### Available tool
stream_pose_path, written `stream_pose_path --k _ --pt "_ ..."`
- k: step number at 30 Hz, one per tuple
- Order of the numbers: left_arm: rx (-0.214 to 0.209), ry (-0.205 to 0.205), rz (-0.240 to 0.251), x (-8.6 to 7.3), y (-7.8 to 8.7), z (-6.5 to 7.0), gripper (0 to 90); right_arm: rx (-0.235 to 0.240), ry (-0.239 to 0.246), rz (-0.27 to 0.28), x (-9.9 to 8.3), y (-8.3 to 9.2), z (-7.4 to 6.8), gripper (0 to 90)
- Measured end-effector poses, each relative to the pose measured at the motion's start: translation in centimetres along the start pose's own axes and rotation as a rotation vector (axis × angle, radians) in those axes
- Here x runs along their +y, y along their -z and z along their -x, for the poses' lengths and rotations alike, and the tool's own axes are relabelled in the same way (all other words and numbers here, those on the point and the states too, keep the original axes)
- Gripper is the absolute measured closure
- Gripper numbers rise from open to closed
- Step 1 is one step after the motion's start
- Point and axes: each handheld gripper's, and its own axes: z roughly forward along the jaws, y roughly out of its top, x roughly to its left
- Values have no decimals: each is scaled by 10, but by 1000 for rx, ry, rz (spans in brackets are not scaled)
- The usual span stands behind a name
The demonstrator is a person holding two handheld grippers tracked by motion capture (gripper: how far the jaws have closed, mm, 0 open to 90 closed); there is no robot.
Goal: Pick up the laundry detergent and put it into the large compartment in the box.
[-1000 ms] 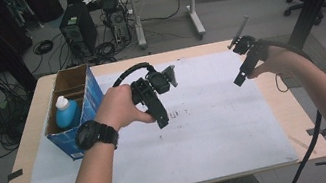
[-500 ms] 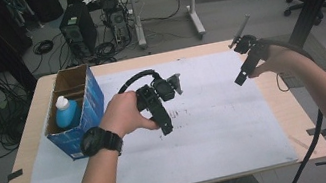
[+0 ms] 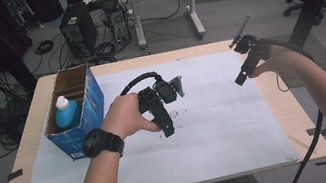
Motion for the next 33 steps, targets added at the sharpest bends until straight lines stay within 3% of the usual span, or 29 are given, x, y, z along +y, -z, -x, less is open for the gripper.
stream_pose_path --k 33 --pt "-15 8 16 -4 0 0 65 -5 0 -4 1 0 -2 146"
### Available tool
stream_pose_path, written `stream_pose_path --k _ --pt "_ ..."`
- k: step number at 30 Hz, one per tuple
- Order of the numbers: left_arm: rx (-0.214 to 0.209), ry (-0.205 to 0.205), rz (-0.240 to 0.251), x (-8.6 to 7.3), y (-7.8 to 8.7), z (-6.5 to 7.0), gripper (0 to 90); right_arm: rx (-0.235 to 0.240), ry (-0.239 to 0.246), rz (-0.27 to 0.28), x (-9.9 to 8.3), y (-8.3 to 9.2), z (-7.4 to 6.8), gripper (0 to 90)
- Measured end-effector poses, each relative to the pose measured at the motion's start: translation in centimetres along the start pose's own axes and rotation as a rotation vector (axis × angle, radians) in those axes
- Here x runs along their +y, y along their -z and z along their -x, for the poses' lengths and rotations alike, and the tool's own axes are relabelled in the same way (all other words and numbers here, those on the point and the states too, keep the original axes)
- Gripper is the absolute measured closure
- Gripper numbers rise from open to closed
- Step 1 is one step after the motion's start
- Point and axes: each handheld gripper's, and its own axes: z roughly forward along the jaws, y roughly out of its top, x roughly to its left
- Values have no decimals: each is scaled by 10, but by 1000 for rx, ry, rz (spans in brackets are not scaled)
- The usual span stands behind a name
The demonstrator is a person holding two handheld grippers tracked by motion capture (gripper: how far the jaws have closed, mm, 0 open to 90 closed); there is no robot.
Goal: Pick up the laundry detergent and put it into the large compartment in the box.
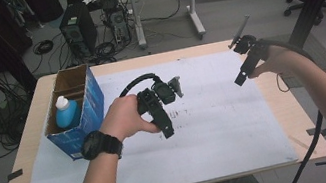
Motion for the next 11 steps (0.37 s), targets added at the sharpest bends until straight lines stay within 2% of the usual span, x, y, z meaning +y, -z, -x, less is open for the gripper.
stream_pose_path --k 7,11 --pt "-8 14 7 0 -1 1 65 2 4 1 0 0 -2 146" --pt "-3 4 4 0 -1 0 63 2 1 4 0 0 -1 146"
